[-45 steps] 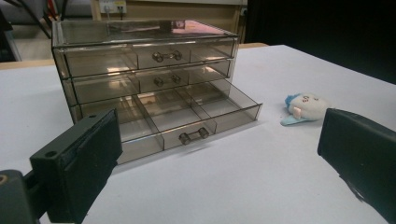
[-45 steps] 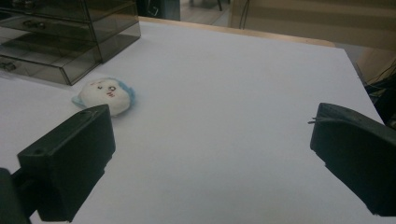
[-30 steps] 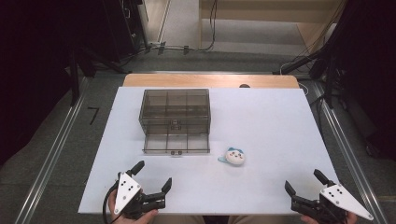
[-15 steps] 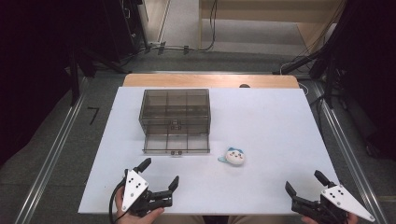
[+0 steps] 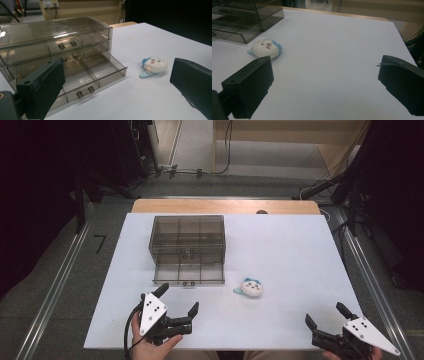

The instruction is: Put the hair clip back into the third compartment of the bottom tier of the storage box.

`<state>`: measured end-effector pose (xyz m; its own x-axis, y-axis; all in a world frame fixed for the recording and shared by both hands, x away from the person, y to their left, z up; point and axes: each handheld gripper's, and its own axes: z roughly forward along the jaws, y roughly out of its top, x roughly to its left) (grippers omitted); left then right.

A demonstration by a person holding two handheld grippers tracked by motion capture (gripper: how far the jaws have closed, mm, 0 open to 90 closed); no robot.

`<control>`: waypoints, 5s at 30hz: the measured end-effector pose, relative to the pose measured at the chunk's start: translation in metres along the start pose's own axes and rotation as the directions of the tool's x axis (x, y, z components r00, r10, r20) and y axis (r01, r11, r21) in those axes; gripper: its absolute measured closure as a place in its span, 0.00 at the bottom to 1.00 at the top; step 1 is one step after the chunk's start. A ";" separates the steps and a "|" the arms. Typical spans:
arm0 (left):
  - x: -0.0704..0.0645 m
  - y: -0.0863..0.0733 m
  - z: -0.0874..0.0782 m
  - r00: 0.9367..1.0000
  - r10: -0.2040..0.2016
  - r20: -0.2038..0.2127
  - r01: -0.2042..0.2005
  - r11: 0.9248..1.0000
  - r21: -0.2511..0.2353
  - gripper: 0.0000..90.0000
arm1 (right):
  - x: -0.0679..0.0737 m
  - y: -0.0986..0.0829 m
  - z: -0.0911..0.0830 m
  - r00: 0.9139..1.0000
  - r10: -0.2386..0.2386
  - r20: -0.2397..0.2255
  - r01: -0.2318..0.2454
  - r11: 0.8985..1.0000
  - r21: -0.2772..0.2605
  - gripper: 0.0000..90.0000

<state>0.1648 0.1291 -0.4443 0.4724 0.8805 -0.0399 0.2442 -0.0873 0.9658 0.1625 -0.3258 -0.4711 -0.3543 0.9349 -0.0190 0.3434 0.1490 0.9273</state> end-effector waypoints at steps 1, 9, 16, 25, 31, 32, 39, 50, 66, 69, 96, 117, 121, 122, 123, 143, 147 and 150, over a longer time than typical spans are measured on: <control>-0.001 0.002 0.002 1.000 0.003 0.001 -0.003 1.000 0.000 0.00 | 0.000 0.000 0.000 1.000 -0.001 0.000 0.001 1.000 0.000 0.00; -0.011 0.017 0.016 0.999 0.028 0.016 -0.029 0.999 0.026 0.00 | -0.001 0.000 0.001 1.000 0.001 -0.001 -0.001 1.000 0.002 0.00; -0.019 0.024 0.030 0.999 0.036 0.035 -0.038 0.998 0.052 0.00 | -0.001 0.000 0.002 1.000 0.000 -0.003 0.000 1.000 0.007 0.00; -0.026 0.037 0.046 0.998 0.040 0.054 -0.043 0.997 0.065 0.00 | 0.000 0.000 0.002 1.000 0.002 -0.007 -0.002 1.000 0.011 0.00; -0.029 0.046 0.057 0.997 0.027 0.066 -0.031 0.997 0.067 0.00 | 0.000 -0.001 0.003 1.000 0.002 -0.002 -0.002 1.000 0.019 0.00; -0.030 0.048 0.059 0.997 0.026 0.069 -0.030 0.997 0.069 0.00 | 0.000 -0.001 0.003 1.000 0.002 -0.003 -0.002 1.000 0.019 0.00; -0.041 0.056 0.075 0.996 0.020 0.089 -0.026 0.997 0.078 0.01 | 0.000 -0.001 0.003 1.000 -0.001 -0.004 0.001 1.000 0.019 0.00; -0.058 0.067 0.096 0.993 0.029 0.117 -0.039 0.995 0.088 0.01 | -0.002 -0.001 0.003 1.000 -0.004 -0.008 0.004 1.000 0.017 0.00; -0.077 0.066 0.130 0.987 0.024 0.158 -0.050 0.985 0.166 0.03 | -0.002 -0.001 0.004 1.000 -0.005 -0.013 0.006 1.000 0.026 0.00; -0.080 0.064 0.138 0.985 0.015 0.169 -0.048 0.980 0.195 0.04 | -0.002 -0.001 0.004 1.000 -0.009 -0.018 0.009 1.000 0.025 0.00; -0.095 0.046 0.175 0.986 0.004 0.168 -0.063 0.936 0.347 0.06 | -0.003 -0.001 0.005 1.000 -0.001 -0.024 0.002 0.999 0.033 0.00; -0.095 0.036 0.192 0.986 -0.011 0.165 -0.068 0.885 0.461 0.08 | -0.003 -0.002 0.007 0.999 -0.008 -0.032 0.009 0.999 0.038 0.00; -0.095 0.034 0.195 0.988 -0.021 0.150 -0.055 0.874 0.482 0.10 | -0.003 -0.002 0.007 0.999 -0.008 -0.033 0.009 0.999 0.039 0.00; -0.094 0.034 0.195 0.988 -0.020 0.151 -0.057 0.871 0.489 0.10 | -0.003 -0.002 0.007 0.999 -0.007 -0.032 0.008 0.999 0.040 0.00; -0.094 0.033 0.196 0.988 -0.024 0.151 -0.054 0.867 0.495 0.10 | -0.003 -0.002 0.007 0.999 -0.005 -0.032 0.006 0.999 0.041 0.00; -0.090 0.024 0.210 0.989 -0.066 0.136 -0.026 0.811 0.584 0.11 | -0.003 -0.003 0.007 0.999 0.005 -0.034 -0.004 0.999 0.048 0.00; -0.092 0.022 0.211 0.988 -0.063 0.141 -0.033 0.806 0.591 0.13 | -0.003 -0.003 0.007 0.999 0.003 -0.037 -0.002 0.999 0.047 0.00; -0.093 0.020 0.213 0.988 -0.056 0.144 -0.043 0.797 0.602 0.13 | -0.003 -0.003 0.007 0.999 0.005 -0.034 -0.003 0.999 0.049 0.00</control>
<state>0.3059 -0.0537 -0.4759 0.5750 0.8078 -0.1299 0.6845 -0.3881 0.6171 0.1689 -0.3266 -0.4762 -0.3821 0.9241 -0.0017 0.3864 0.1614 0.9081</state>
